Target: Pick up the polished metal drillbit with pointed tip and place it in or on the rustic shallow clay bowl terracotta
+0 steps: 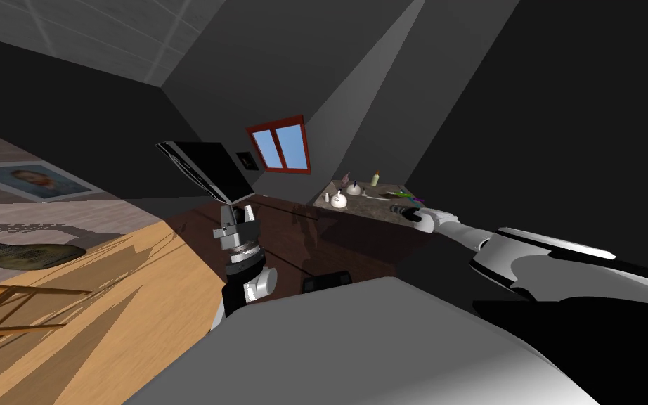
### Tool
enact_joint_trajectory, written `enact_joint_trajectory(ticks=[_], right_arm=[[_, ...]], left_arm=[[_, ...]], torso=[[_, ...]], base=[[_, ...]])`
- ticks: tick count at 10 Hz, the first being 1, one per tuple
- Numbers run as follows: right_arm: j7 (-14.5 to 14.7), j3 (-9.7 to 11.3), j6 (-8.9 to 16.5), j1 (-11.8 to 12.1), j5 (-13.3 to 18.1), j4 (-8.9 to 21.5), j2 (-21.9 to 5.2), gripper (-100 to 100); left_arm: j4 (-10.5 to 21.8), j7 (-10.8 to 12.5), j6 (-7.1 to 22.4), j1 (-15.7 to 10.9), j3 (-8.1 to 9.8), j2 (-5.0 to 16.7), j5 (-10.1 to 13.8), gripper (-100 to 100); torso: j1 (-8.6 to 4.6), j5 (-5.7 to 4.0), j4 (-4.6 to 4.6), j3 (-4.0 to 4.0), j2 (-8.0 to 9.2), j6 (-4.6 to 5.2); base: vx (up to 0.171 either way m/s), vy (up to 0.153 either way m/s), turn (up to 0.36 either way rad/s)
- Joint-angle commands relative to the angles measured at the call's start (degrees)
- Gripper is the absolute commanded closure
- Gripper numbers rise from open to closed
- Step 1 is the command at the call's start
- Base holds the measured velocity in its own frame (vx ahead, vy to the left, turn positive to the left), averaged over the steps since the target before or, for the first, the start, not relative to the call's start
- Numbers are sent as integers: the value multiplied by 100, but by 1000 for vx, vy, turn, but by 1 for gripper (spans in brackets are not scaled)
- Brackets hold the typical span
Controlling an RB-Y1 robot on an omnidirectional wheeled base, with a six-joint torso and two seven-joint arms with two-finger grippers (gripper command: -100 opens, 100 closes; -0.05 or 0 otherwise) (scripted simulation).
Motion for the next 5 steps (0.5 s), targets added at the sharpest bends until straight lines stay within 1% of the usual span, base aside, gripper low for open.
enact_joint_trajectory(ticks=[1, 2, 4, 5], right_arm=[[-124, 141, -39, 32, -83, -77, -181, 100], [-224, 208, -87, 83, -158, -65, -303, 100], [-469, 334, -221, 227, -341, 27, -586, 100], [-469, 334, -221, 227, -341, 27, -586, 100]], left_arm=[[0, 0, 0, 0, 0, 0, 0, 0], [0, 0, 0, 0, 0, 0, 0, 0], [0, 0, 0, 1, 0, 0, 0, 0], [0, 0, 0, 1, 0, 0, 0, 0]], torso=[[0, 0, 0, 0, 0, 0], [-1, -1, -3, -6, -9, 1], [-4, -1, -7, -20, -35, 3], [-9, -5, -11, -26, -46, 4]], base=[[-65, -44, 22], [-34, -37, 26], [18, -43, 43], [28, -39, 4]])
